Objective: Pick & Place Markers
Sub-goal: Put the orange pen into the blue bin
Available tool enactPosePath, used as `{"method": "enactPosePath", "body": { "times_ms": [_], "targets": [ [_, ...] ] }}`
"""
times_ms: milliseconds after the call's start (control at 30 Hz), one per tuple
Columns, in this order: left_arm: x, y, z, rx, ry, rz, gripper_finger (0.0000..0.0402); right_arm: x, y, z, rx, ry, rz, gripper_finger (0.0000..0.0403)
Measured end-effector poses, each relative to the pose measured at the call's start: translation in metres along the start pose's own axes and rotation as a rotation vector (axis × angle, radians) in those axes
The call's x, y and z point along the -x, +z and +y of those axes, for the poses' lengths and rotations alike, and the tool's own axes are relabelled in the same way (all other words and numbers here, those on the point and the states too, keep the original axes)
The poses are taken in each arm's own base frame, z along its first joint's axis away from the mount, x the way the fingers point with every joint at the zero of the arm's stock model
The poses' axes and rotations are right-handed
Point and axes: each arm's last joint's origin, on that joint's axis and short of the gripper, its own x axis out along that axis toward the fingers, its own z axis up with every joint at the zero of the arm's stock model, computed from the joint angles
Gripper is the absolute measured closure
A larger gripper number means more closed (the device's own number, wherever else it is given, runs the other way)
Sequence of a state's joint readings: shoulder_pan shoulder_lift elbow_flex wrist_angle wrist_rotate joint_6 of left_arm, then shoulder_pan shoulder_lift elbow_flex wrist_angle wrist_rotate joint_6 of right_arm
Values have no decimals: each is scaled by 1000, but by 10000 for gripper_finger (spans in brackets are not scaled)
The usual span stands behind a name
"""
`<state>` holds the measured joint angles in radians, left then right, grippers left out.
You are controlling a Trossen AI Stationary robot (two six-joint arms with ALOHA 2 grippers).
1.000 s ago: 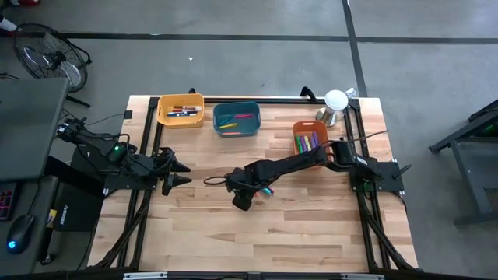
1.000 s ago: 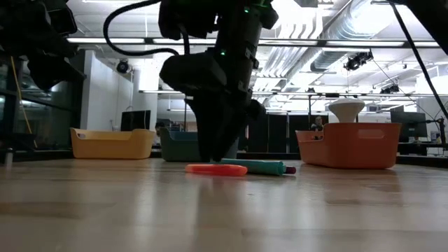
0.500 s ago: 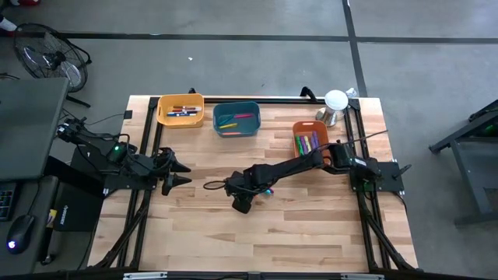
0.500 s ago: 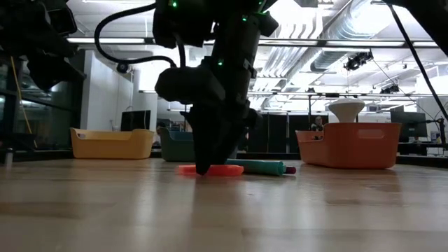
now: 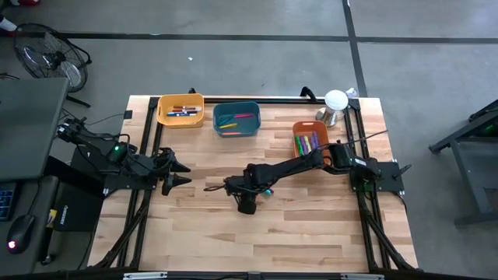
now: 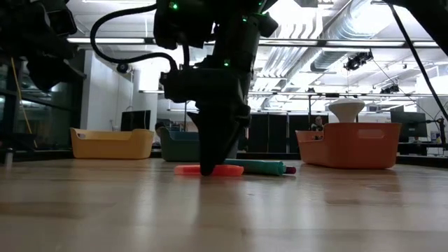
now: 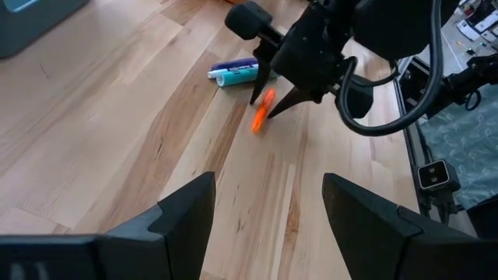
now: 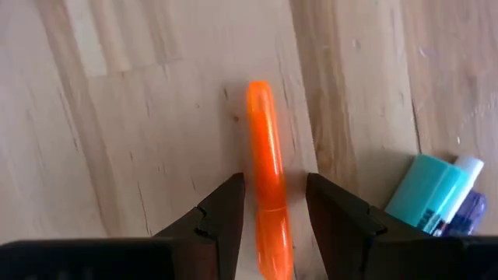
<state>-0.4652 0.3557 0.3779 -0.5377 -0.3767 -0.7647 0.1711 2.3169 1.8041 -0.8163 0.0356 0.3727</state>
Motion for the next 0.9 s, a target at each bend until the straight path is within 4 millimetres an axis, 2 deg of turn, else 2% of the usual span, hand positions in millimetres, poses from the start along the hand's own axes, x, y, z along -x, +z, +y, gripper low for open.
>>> {"method": "enactPosePath", "body": {
  "times_ms": [133, 367, 467, 700, 900],
  "targets": [
    [0, -1, 1, -5, 9, 9, 170, 0, 0, 0, 45, 11, 2, 272],
    [0, -1, 1, -7, 12, 13, 170, -13, -2, 1, 68, 37, 37, 277],
    [0, -1, 1, -6, 9, 16, 170, -18, -4, 2, 69, 44, 53, 296],
    [0, -2, 1, -6, -8, 33, 170, -19, -6, 9, 90, 19, 44, 367],
    [0, -2, 1, -6, -7, 33, 170, -19, -8, 12, 69, 0, 38, 372]
  ]
}}
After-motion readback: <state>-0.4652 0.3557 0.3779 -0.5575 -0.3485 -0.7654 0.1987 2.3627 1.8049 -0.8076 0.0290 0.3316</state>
